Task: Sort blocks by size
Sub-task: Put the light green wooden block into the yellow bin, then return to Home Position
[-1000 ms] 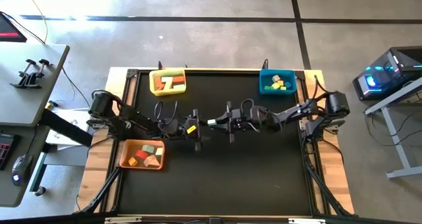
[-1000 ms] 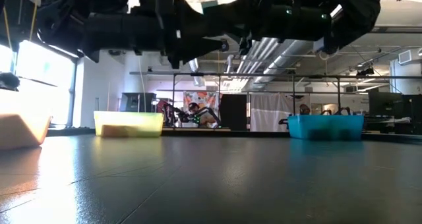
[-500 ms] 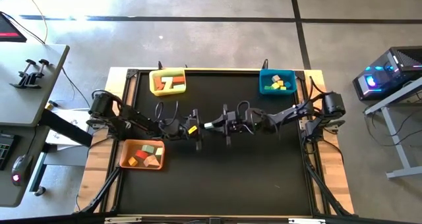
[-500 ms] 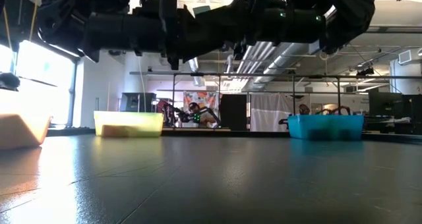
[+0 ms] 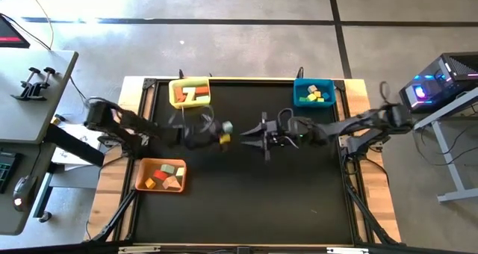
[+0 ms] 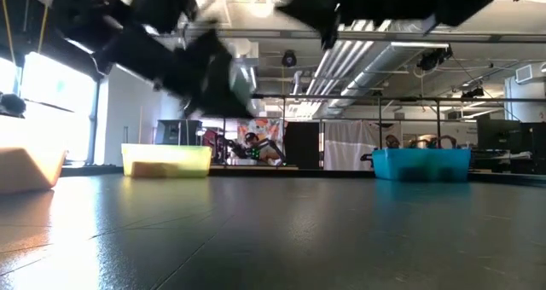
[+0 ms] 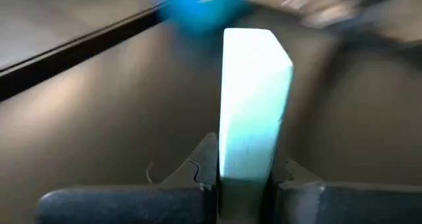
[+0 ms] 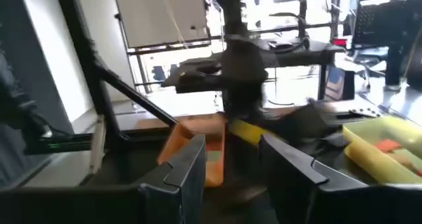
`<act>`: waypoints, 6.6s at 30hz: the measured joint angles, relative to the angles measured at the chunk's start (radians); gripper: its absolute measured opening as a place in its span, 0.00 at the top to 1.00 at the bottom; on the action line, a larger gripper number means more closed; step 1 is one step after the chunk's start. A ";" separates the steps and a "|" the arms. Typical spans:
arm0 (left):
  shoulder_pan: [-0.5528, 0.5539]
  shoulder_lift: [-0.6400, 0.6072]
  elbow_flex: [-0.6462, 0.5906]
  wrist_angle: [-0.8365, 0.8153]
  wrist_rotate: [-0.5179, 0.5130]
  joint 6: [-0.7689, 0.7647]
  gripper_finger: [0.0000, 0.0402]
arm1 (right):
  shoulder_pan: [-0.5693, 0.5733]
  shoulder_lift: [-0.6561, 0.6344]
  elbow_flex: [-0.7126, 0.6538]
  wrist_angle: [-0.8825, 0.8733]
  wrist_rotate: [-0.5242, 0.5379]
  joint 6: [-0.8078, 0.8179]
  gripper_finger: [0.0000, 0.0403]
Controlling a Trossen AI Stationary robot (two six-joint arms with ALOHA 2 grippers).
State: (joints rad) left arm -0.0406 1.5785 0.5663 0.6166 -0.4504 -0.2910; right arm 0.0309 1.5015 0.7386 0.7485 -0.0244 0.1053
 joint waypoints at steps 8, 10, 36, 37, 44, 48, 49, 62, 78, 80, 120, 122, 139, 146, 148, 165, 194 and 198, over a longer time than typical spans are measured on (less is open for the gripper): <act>0.405 -0.218 0.006 -0.586 -0.031 -0.088 0.92 | 0.045 -0.109 0.000 -0.154 0.045 -0.028 0.65; 0.490 -0.241 0.013 -0.593 0.048 -0.097 0.91 | 0.055 -0.104 0.000 -0.175 0.043 -0.028 0.65; 0.517 -0.678 -0.061 -0.765 0.228 0.033 0.59 | 0.308 -0.666 -0.094 -1.009 0.558 0.106 0.65; 0.486 -0.712 -0.084 -0.745 0.248 0.031 0.60 | 0.308 -0.692 -0.132 -0.993 0.530 0.118 0.65; 0.368 -0.917 -0.332 -0.339 0.555 -0.069 0.71 | 0.260 -0.881 -0.414 -0.695 0.373 0.171 0.71; 0.397 -1.044 -0.423 -0.294 0.564 -0.092 0.79 | 0.224 -0.993 -0.529 -0.552 0.321 0.133 0.77; 0.409 -1.079 -0.434 -0.304 0.570 -0.092 0.81 | 0.215 -1.023 -0.549 -0.535 0.310 0.130 0.78; 0.566 -1.494 -0.457 -0.685 0.674 -0.036 0.95 | 0.198 -1.253 -0.729 -0.423 0.205 0.087 0.85; 0.730 -1.575 -0.455 -0.827 0.803 0.068 1.00 | 0.058 -1.495 -0.619 -0.904 0.169 0.088 0.85; 0.730 -1.576 -0.456 -0.824 0.829 0.085 1.00 | 0.061 -1.501 -0.628 -0.871 0.116 0.113 0.85; 0.013 -1.550 -0.554 -0.560 0.475 0.222 1.00 | 0.112 -1.496 -0.729 -0.694 0.241 0.130 0.85; -0.073 -1.550 -0.554 -0.549 0.345 0.231 1.00 | 0.112 -1.496 -0.729 -0.695 0.260 0.130 0.85; -0.048 -1.566 -0.554 -0.552 0.399 0.344 1.00 | 0.110 -1.495 -0.730 -0.695 0.256 0.173 0.85; 0.083 -1.565 -0.554 -0.491 0.529 0.303 1.00 | 0.104 -1.496 -0.729 -0.700 0.255 0.106 0.85; 0.101 -1.565 -0.554 -0.488 0.529 0.299 1.00 | 0.104 -1.495 -0.729 -0.701 0.251 0.097 0.85; 0.119 -1.551 -0.554 -0.601 0.469 0.275 1.00 | 0.104 -1.494 -0.729 -0.703 0.237 0.077 0.85; 0.119 -1.551 -0.554 -0.604 0.469 0.163 1.00 | 0.104 -1.494 -0.729 -0.703 0.238 0.076 0.85; 0.119 -1.551 -0.554 -0.604 0.469 0.163 1.00 | 0.104 -1.494 -0.729 -0.703 0.238 0.077 0.85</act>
State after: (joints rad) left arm 0.0784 0.0277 0.0120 0.0124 0.0181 -0.1284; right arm 0.1352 0.0071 0.0101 0.0452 0.2134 0.1819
